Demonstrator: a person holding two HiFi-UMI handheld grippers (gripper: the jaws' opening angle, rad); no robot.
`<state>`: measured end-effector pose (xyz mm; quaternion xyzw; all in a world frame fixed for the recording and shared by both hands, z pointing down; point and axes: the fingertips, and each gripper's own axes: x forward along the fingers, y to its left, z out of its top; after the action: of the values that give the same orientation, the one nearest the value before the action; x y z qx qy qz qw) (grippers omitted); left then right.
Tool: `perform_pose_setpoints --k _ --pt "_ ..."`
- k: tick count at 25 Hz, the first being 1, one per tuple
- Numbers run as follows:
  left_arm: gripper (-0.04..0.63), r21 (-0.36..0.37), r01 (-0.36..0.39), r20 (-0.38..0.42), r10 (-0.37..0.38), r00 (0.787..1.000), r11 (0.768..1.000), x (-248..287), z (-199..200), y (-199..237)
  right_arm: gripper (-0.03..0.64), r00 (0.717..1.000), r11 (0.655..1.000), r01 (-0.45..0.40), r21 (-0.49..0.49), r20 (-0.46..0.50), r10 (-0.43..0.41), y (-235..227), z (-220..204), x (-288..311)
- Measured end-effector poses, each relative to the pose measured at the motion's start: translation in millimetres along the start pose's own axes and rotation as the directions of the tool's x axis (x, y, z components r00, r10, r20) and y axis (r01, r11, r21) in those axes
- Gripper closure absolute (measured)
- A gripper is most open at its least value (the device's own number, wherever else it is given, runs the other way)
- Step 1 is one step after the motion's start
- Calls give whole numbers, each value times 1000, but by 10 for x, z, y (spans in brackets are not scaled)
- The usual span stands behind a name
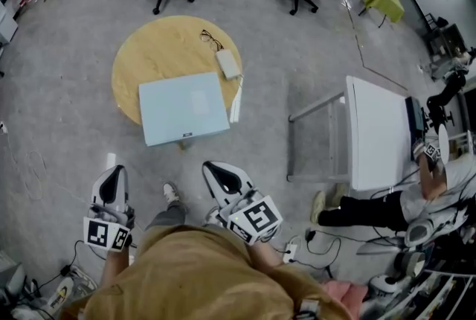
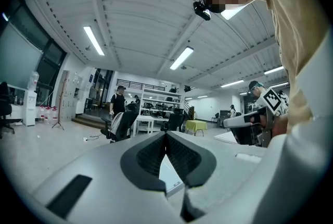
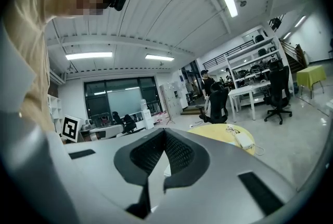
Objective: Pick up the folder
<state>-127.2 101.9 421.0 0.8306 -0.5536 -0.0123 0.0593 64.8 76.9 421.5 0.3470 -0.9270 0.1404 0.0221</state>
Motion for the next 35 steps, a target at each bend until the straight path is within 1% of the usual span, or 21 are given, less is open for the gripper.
perform_pose_setpoints --k 5,11,15,20,25,28,30,33,35 --pt "592 -21 2 11 -2 1000 1000 68 53 457 617 999 1000 22 0 -24 -22 66 57 389" --pt "592 -40 58 17 -57 998 998 133 101 919 617 997 997 75 -3 -11 -75 221 164 829" --pt "592 -45 91 13 -91 996 995 243 130 1161 617 992 992 124 -4 -12 -124 220 207 973" --pt "592 -53 122 20 -121 992 991 428 190 1334 617 983 983 185 -7 -15 -185 110 282 1025" --pt "592 -56 137 27 -135 990 989 566 205 1310 617 977 977 211 1 -9 -211 -36 301 1003" --pt "592 -41 130 36 -129 991 991 695 231 1321 617 978 978 207 -7 1 -207 -178 329 1038" --pt "592 -33 112 46 -111 993 993 799 264 1355 617 980 980 199 -14 0 -199 -283 333 1080" --pt "592 -40 77 62 -74 995 996 886 365 1344 617 985 985 170 -11 -14 -170 -384 344 1106" --pt "592 -25 68 68 -66 995 997 948 450 1285 617 988 988 153 -5 -20 -153 -473 354 1121"
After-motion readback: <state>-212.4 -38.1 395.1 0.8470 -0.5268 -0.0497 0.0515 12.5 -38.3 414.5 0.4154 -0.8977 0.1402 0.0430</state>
